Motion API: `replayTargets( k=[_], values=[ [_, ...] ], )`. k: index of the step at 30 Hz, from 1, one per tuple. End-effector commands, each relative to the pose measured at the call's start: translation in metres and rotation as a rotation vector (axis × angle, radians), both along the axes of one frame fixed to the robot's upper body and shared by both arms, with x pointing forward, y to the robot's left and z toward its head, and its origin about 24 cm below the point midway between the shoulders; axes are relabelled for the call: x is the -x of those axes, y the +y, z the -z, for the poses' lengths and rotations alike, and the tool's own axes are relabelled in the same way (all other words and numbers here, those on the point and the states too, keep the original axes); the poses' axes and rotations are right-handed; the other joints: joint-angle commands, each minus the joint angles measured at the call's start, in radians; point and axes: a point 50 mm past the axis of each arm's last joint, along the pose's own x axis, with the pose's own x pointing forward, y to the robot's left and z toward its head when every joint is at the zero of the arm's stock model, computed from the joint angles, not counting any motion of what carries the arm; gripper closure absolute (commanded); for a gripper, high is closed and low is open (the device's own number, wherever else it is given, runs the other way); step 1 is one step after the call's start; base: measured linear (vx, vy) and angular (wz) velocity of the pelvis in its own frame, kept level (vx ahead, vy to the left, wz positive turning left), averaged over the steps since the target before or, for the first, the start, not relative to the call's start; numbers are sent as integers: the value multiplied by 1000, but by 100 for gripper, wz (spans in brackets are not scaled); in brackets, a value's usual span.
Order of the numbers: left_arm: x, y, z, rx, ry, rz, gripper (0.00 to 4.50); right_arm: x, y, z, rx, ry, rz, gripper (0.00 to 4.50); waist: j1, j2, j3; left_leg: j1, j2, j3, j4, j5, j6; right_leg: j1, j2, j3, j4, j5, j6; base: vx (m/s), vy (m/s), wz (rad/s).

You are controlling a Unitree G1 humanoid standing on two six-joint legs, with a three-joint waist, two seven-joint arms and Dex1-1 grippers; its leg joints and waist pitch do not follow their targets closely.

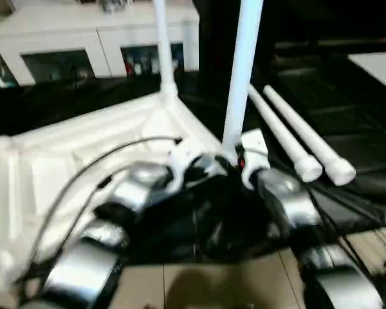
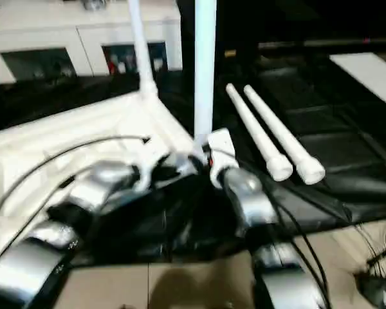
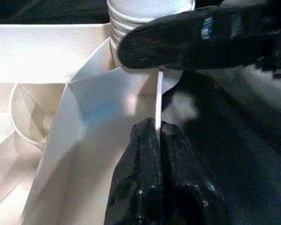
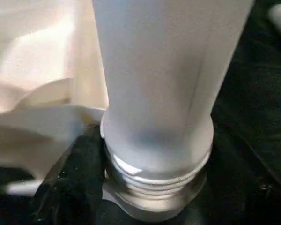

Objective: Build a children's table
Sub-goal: Rotate leg to tighten

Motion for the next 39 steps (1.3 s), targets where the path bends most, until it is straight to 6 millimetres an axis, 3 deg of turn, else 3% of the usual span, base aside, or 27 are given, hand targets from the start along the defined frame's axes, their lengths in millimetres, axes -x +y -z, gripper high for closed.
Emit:
replayTargets(
  k=[1,6,9,12,14,17,18,22,24,25,26,27,32,33,39],
  values=[
    [-2,-6,4,-18,8,-81,450,8,34,9,-35,54,-78,183,3,-13,-68,3,40,-18,-83,-165,44,55,-62,44,-84,-288,-215,0,0,0],
    [-5,-14,-1,-11,-10,-102,450,5,46,5,-101,66,-35,183,10,-13,-72,0,43,-18,-80,-106,91,59,-62,41,-75,-199,-234,0,0,0],
    [-4,-12,-1,-23,-21,-82,450,3,43,1,-151,43,-48,113,11,-14,-73,1,44,-16,-80,-108,110,60,-63,40,-73,-165,-250,0,0,0],
    [-4,-10,0,-25,-30,-53,450,1,35,-2,-147,18,-39,90,6,-14,-68,-5,44,-18,-85,-147,109,63,-63,39,-78,-210,-239,0,0,0],
    [-2,-8,1,-28,-35,-16,450,-2,26,-5,-134,-7,-41,70,4,-13,-67,-1,44,-18,-85,-165,98,61,-64,40,-82,-245,-232,0,0,0],
    [1,-8,1,6,-44,34,450,-2,20,-6,-116,-14,-42,67,3,-14,-68,-2,43,-18,-85,-154,98,61,-64,41,-82,-241,-229,0,0,0],
    [3,-7,1,18,-42,68,450,-1,16,-7,-116,-20,-65,67,4,-10,-70,-2,43,-18,-83,-139,100,62,-65,41,-78,-220,-234,0,0,0],
    [7,1,4,16,-26,119,450,4,5,-9,-102,-47,-140,67,8,-13,-73,-8,44,-17,-79,-84,137,67,-64,40,-67,-111,-258,0,0,0],
    [11,10,6,12,-21,169,450,12,-6,-10,-79,-64,-228,67,10,-13,-73,-5,44,-15,-78,-79,146,67,-63,39,-68,-112,-263,0,0,0],
    [12,12,6,11,-20,180,450,14,-8,-10,-73,-67,-247,67,15,-6,-72,-6,47,-17,-78,-75,154,69,-63,38,-69,-96,-262,0,0,0],
    [14,18,7,7,-20,213,450,20,-14,-10,-54,-71,-309,67,16,-11,-73,-6,48,-18,-77,-68,164,69,-60,38,-64,-77,-267,0,0,0],
    [17,23,7,13,-17,250,450,26,-20,-11,-45,-72,-370,67,19,-7,-71,-6,49,-16,-77,-83,168,67,-62,38,-66,-97,-265,0,0,0],
    [28,37,2,48,12,389,450,41,-37,-20,-30,-100,-516,67,25,-3,-68,-4,56,-16,-84,-128,141,63,-62,40,-70,-160,-262,0,0,0],
    [28,37,2,48,12,389,450,41,-37,-20,-29,-100,-516,67,26,-3,-69,1,57,-14,-84,-138,134,59,-61,42,-72,-171,-262,0,0,0],
    [34,48,3,40,34,418,450,46,-43,-20,-15,-95,-555,67,29,-6,-69,0,55,-15,-85,-125,108,59,-63,45,-69,-165,-258,0,0,0]
  ],
)
